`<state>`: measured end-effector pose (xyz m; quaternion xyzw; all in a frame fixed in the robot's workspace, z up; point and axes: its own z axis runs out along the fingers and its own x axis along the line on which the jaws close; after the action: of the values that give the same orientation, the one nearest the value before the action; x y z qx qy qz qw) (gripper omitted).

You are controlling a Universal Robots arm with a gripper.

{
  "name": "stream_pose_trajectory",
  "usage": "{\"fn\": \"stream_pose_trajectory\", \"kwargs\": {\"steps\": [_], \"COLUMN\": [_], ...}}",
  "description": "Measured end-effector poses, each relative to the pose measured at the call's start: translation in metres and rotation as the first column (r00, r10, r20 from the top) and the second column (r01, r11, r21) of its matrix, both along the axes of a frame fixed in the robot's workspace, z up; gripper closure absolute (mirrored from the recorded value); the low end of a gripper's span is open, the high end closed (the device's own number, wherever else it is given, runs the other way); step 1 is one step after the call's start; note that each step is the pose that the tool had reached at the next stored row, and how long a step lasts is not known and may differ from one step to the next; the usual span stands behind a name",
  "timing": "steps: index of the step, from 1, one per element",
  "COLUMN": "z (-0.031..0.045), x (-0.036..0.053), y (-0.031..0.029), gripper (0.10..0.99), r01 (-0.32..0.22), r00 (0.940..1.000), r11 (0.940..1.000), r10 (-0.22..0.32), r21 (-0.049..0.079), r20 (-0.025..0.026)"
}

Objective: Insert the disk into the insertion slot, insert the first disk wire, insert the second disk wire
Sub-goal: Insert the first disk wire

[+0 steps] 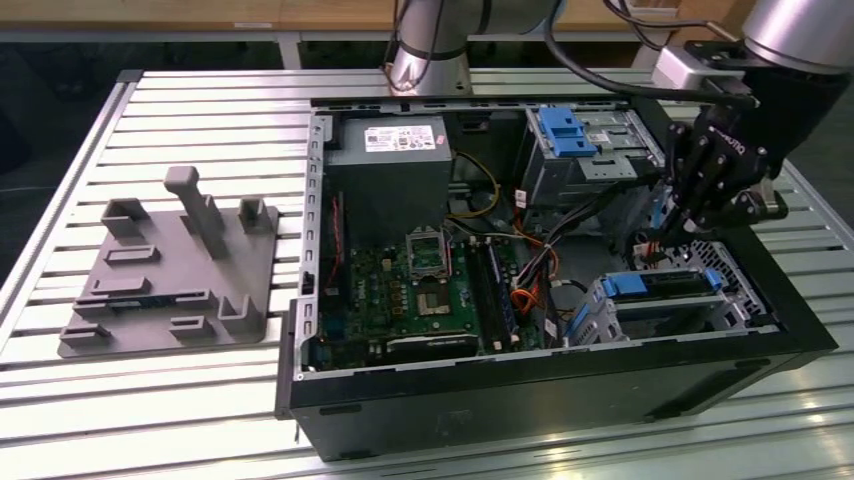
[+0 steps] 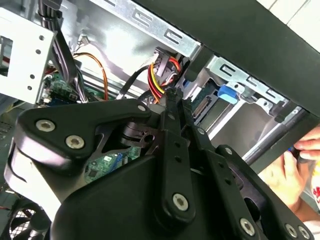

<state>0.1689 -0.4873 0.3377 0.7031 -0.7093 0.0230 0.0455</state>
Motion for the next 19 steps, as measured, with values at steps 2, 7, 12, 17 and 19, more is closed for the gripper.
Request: {"fn": "stream_pose_trajectory", "kwargs": {"steps": [2, 7, 12, 17, 19], "z": [0.0, 0.0001, 0.0007, 0.0007, 0.0007], "x": [0.0, 0.0002, 0.0028, 0.0032, 0.0032], "y": [-0.003, -0.0102, -0.0144, -0.0209, -0.0236], "gripper": [0.922, 0.922, 0.922, 0.922, 0.922], "r01": [0.0, 0.0, -0.001, -0.002, -0.001], "r00": [1.0, 1.0, 1.0, 1.0, 1.0], "r11": [0.9999, 0.9988, 0.9985, 0.9985, 0.9984], "r10": [0.0, 0.0, 0.001, 0.002, 0.001], "r21": [0.015, 0.048, 0.054, 0.055, 0.057], "r20": [0.0007, 0.0009, 0.0009, 0.0009, 0.0009]}}
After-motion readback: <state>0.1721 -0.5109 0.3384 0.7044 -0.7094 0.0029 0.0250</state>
